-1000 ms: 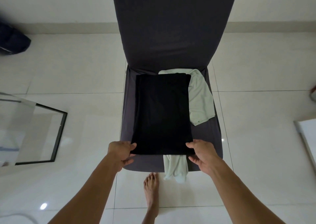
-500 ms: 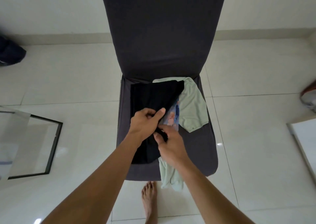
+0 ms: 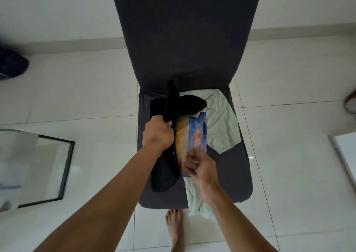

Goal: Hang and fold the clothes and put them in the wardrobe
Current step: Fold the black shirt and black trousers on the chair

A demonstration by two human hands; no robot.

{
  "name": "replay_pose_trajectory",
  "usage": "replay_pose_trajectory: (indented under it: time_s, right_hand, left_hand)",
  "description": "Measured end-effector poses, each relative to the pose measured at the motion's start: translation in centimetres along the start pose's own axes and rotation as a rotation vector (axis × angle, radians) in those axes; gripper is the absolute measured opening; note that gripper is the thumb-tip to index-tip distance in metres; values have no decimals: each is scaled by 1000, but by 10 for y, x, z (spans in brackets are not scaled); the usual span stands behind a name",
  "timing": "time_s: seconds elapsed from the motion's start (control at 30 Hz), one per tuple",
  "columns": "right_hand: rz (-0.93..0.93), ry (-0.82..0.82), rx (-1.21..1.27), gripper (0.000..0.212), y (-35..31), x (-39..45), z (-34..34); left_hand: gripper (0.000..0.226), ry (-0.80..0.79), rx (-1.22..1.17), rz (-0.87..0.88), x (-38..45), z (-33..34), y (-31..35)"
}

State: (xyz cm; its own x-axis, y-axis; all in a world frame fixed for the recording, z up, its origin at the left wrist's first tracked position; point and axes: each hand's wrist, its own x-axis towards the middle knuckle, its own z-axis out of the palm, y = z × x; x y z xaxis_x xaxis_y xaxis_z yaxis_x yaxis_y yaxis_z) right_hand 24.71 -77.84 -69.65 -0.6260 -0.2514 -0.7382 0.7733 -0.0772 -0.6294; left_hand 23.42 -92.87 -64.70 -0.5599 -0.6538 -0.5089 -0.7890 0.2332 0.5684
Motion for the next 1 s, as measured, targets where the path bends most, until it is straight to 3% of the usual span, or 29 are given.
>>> replay_pose_trajectory:
  time_s: [0.07,0.13,0.2,0.27,0.43,0.6,0.73,1.0]
  right_hand:
    - [154,90,-142,28,1,9,-7]
    - [361,9,-274,46,-2,6,-5]
    - [525,-125,-228,67,-11,-5,-4]
    - [580,-236,-87,74,-24,-17,-4]
    - [434,-299,227,53,-65,-44,-6]
    - [380,-203,-15,40,-118,-61,-10]
    - [282,-122,-169,32,-161,-68,0]
    - [-44,-166,-236,22,-207,-72,6]
  left_hand:
    - [20,-26,-148,-5,-2,-16,12]
    - [19,-85,-319,-46,-9,-36,27]
    - [17,-165,-477,-133,-20,-58,42]
    - [16,-213,-560,-215,-29,-78,49]
    - [19,-193,-598,-332,-40,-101,32]
    - [36,-155,-591,-402,-43,-106,9]
    - [34,-217,-638,-454,-38,-107,13]
    - [31,-251,-801,-357,-23,-120,50]
